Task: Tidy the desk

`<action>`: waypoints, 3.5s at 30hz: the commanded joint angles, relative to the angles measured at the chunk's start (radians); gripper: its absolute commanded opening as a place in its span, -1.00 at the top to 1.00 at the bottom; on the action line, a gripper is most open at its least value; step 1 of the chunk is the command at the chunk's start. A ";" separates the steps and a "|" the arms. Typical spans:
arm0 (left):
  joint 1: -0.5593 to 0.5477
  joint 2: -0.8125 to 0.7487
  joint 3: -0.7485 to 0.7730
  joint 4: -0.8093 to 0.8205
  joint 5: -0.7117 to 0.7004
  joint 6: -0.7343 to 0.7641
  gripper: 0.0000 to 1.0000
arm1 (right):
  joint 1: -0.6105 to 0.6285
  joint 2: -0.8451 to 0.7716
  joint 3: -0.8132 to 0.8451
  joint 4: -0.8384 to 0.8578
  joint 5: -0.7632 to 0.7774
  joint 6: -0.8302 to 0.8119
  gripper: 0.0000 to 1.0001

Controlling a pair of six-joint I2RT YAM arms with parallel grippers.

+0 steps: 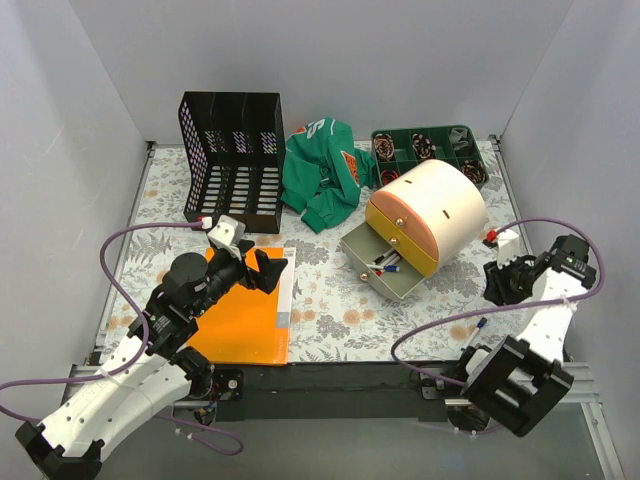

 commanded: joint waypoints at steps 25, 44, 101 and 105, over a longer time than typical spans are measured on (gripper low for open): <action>0.027 0.012 -0.005 0.025 0.048 0.007 -0.96 | -0.011 0.206 -0.066 -0.236 0.191 -1.220 -0.40; 0.037 0.018 -0.008 0.033 0.064 0.008 -0.96 | 0.167 0.143 -0.290 -0.017 0.321 -1.120 -0.27; 0.050 0.063 -0.045 0.053 -0.033 0.041 -0.97 | 0.935 -0.097 0.113 0.107 0.014 0.205 0.97; 0.052 0.067 -0.051 0.058 -0.024 0.042 -0.97 | 1.062 -0.070 0.145 0.238 0.174 0.357 0.97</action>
